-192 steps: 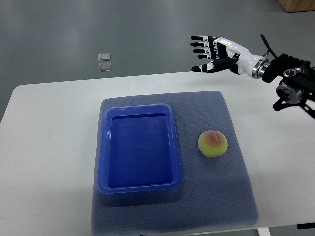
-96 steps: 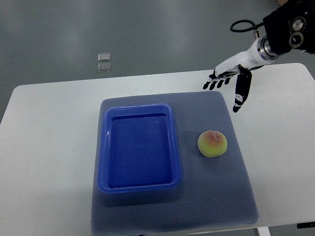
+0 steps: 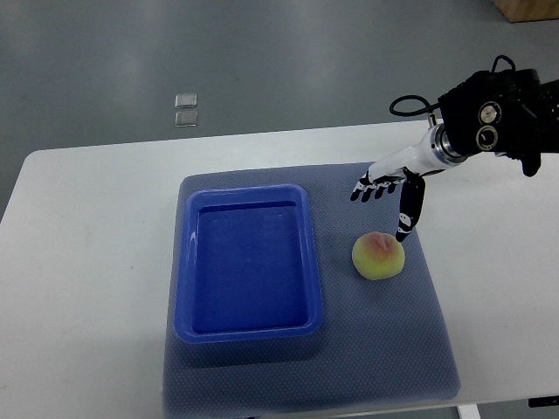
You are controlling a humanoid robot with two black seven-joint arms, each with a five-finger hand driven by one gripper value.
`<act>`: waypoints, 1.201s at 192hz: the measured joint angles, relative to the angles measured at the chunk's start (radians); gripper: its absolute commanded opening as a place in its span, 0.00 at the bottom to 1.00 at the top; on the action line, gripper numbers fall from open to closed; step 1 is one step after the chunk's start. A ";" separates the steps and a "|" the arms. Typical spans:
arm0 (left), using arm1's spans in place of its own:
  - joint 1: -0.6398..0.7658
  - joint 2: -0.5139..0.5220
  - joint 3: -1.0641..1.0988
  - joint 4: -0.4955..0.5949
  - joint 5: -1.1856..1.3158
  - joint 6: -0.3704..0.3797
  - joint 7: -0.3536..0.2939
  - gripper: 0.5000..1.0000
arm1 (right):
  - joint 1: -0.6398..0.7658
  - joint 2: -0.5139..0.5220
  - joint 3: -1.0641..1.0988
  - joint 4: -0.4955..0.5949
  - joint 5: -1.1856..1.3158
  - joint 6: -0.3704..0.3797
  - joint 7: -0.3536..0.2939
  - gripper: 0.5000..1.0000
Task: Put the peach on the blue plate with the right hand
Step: 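Move the right hand down toward the peach beside the blue tray, then close the right hand fingers around the peach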
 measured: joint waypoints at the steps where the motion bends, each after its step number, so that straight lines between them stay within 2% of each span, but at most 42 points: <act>1: 0.000 0.000 0.000 0.000 0.000 0.000 0.000 1.00 | -0.001 0.000 0.000 0.000 0.000 0.000 0.000 0.86; 82: 0.000 0.000 -0.001 0.010 -0.003 0.003 0.001 1.00 | -0.121 -0.011 0.019 -0.007 -0.047 -0.031 0.008 0.86; 184: 0.000 0.000 -0.003 0.011 -0.002 0.003 0.001 1.00 | -0.242 -0.009 0.078 -0.011 -0.069 -0.143 0.042 0.83; 196: 0.000 0.000 -0.003 0.011 -0.002 0.003 0.001 1.00 | -0.258 -0.010 0.083 -0.013 -0.082 -0.157 0.049 0.77; 206: 0.000 0.000 -0.003 0.011 -0.002 0.003 0.001 1.00 | -0.271 -0.011 0.085 -0.013 -0.091 -0.172 0.056 0.77; 207: 0.000 0.000 -0.003 0.011 -0.002 0.003 0.001 1.00 | -0.272 -0.011 0.085 -0.014 -0.092 -0.174 0.056 0.70; 216: 0.000 0.000 -0.003 0.012 -0.002 0.003 0.001 1.00 | -0.279 -0.012 0.086 -0.014 -0.097 -0.184 0.059 0.60; 220: 0.000 0.000 -0.003 0.012 -0.002 0.003 0.001 1.00 | -0.283 -0.012 0.086 -0.014 -0.100 -0.188 0.061 0.53; 221: 0.000 0.000 -0.003 0.012 -0.002 0.003 0.001 1.00 | -0.284 -0.012 0.087 -0.014 -0.100 -0.190 0.061 0.48; 223: 0.000 0.000 -0.003 0.012 -0.002 0.003 0.001 1.00 | -0.286 -0.012 0.087 -0.015 -0.101 -0.192 0.061 0.48; 224: 0.000 0.000 -0.003 0.012 -0.002 0.003 0.001 1.00 | -0.287 -0.012 0.087 -0.015 -0.102 -0.195 0.062 0.43; 225: 0.000 0.000 -0.003 0.012 -0.002 0.003 0.001 1.00 | -0.288 -0.012 0.087 -0.015 -0.103 -0.196 0.062 0.43; 226: 0.000 0.000 -0.003 0.012 -0.002 0.003 0.001 1.00 | -0.289 -0.012 0.087 -0.015 -0.103 -0.197 0.062 0.36; 230: 0.000 0.000 -0.003 0.011 -0.002 0.003 0.001 1.00 | -0.291 -0.012 0.087 -0.015 -0.105 -0.201 0.063 0.36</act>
